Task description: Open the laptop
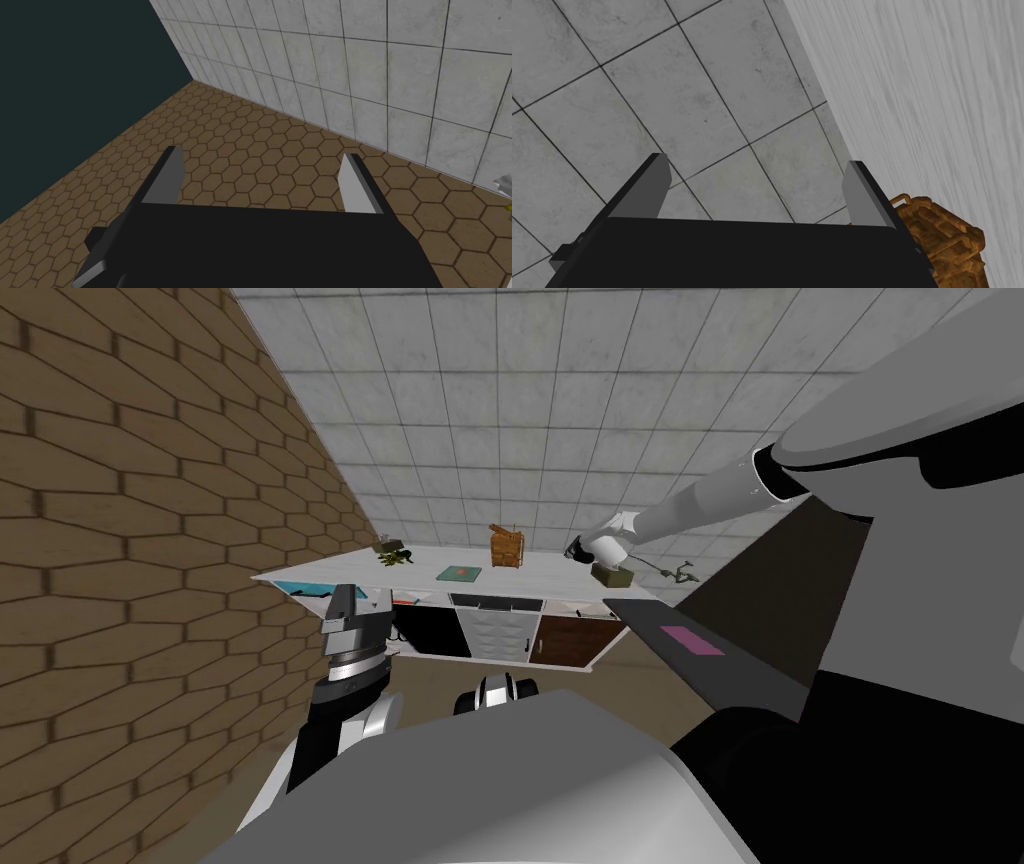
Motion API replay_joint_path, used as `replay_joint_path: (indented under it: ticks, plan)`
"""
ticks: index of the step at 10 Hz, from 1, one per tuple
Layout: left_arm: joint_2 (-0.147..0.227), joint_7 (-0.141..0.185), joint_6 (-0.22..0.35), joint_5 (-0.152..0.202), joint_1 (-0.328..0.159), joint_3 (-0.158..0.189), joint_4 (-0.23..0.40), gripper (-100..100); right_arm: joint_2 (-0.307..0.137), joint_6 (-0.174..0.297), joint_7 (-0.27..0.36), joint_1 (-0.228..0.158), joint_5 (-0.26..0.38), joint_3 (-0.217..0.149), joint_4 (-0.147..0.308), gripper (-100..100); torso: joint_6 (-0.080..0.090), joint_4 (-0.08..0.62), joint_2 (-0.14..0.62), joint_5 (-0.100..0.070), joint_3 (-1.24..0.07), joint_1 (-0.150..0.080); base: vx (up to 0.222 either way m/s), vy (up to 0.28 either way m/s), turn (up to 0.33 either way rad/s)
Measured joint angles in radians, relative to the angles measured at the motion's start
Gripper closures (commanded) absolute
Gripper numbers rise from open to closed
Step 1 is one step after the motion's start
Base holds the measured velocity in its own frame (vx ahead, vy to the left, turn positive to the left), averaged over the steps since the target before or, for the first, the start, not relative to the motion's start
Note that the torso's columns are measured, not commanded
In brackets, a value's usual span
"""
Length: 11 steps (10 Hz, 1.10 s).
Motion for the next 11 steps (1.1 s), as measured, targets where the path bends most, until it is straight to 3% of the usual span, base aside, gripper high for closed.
replay_joint_path:
  ticks: [7, 9, 11]
  plan:
    - [0.0, 0.0, 0.0, 0.0, 0.0, 0.0, 0.0, 0, -0.177, 0.049, 0.064, 0.021, 0.023, 0.01, -0.04, -100, 0.0, 0.0, 0.0, 0.0, 0.0, 0.0, 0.005, -0.049, -0.049]
    - [0.0, 0.0, 0.0, 0.0, 0.0, 0.0, 0.0, 0, -0.178, 0.051, 0.065, 0.022, 0.023, 0.01, -0.04, -100, 0.0, 0.0, 0.0, 0.0, 0.0, 0.001, 0.008, 0.016, -0.031]
    - [0.0, 0.0, 0.0, 0.0, 0.0, 0.0, 0.0, 0, -0.165, 0.013, 0.086, -0.013, 0.02, 0.029, -0.031, -100, 0.0, 0.0, -0.001, 0.001, 0.0, 0.002, 0.027, 0.052, -0.063]
